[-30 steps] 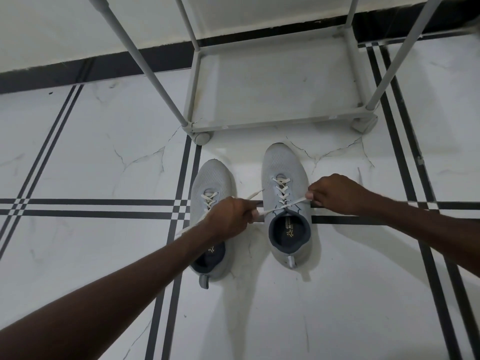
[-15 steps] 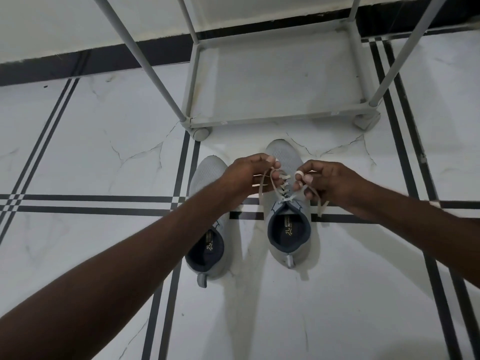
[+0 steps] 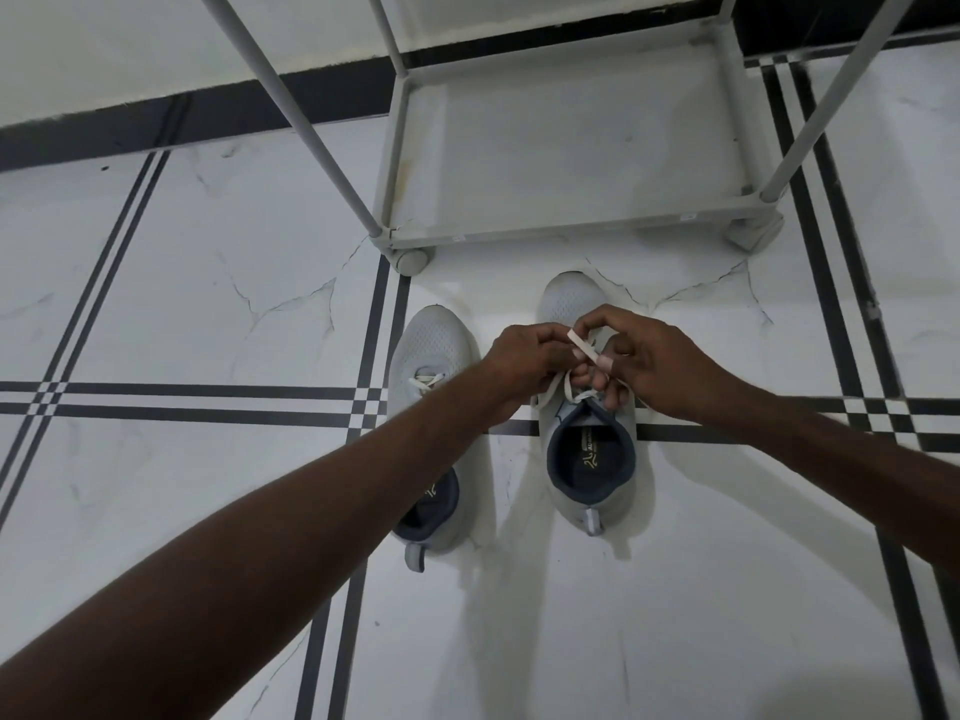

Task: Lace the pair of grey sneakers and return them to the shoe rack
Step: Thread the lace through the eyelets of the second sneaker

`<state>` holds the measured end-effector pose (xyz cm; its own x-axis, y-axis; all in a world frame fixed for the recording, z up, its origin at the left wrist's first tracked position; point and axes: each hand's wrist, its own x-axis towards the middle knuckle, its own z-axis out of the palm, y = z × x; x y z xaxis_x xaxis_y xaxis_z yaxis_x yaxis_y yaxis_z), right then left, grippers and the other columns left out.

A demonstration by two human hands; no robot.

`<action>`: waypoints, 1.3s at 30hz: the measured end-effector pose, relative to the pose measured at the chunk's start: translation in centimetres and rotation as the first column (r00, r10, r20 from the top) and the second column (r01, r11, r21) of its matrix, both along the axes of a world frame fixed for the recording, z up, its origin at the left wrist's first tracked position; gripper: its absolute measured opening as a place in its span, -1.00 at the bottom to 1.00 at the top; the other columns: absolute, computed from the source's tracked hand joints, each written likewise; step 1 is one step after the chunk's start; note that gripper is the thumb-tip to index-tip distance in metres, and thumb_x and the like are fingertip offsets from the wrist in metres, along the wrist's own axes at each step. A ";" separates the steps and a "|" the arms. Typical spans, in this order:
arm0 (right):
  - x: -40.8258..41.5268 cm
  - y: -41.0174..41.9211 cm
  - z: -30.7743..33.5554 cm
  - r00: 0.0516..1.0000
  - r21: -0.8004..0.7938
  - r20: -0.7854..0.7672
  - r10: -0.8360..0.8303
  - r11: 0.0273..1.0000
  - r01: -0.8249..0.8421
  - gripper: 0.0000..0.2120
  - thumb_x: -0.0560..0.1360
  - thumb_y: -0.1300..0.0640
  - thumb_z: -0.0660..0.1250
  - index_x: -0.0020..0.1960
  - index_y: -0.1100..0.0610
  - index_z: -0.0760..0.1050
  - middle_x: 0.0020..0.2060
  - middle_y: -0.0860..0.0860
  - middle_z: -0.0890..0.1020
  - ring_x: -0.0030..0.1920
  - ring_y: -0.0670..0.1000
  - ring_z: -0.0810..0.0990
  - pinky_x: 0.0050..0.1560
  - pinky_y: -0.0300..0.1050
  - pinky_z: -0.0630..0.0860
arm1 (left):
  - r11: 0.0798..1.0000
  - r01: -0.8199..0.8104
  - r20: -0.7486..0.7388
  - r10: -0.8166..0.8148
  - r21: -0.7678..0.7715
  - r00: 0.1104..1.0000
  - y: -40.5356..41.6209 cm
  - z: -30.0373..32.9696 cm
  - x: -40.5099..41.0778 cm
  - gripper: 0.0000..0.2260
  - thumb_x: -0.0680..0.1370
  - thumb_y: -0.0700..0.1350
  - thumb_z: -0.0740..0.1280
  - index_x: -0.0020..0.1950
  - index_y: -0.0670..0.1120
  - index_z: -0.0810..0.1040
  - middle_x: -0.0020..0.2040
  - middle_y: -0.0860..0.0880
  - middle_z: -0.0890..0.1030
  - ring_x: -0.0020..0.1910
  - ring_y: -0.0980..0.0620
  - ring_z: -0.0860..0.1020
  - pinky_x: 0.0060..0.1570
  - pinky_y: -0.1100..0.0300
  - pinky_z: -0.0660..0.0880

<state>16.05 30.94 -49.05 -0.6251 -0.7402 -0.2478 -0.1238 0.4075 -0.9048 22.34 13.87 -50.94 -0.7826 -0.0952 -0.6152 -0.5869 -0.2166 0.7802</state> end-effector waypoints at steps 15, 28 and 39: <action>-0.9 0.3 -1.1 0.931 -0.036 0.364 -0.027 0.998 0.043 -0.86 0.59 0.29 0.26 0.13 0.23 0.36 -0.29 0.12 0.63 -0.35 0.08 0.59 -0.32 -0.09 0.49 | 0.991 -0.046 -0.002 0.046 0.129 0.999 1.3 0.4 0.4 -0.87 0.60 -0.16 0.31 -0.01 -0.21 0.60 -0.31 -0.11 0.58 -0.38 0.07 0.48 -0.42 0.32 0.45; -2.1 -0.3 -1.1 0.813 0.061 0.579 -0.064 0.998 0.035 -0.78 0.57 0.39 0.14 0.06 0.27 0.55 -0.28 0.18 0.61 -0.41 0.00 0.55 -0.36 -0.18 0.51 | 0.348 -0.011 -0.208 -0.534 -0.938 0.820 1.8 0.9 1.6 -0.89 0.42 -0.08 0.39 -0.18 -0.13 0.59 -0.28 -0.05 0.66 -0.34 -0.03 0.55 -0.30 0.13 0.46; -2.2 1.8 -1.7 0.830 0.347 -0.526 0.185 0.938 0.010 -0.85 0.48 0.11 0.42 -0.27 0.08 0.63 -0.47 -0.06 0.56 -0.40 -0.01 0.54 -0.37 -0.18 0.32 | 0.210 -0.031 -0.124 -0.446 -0.977 0.887 1.1 0.3 4.1 -0.87 0.50 -0.12 0.37 -0.21 -0.11 0.48 -0.27 -0.08 0.61 -0.31 -0.10 0.53 -0.36 0.09 0.45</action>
<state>13.81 32.71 -50.77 -0.6647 -0.7374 -0.1203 -0.6030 0.6246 -0.4963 26.48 14.95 -50.68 -0.9748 -0.2065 0.0839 -0.1536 0.8951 0.4185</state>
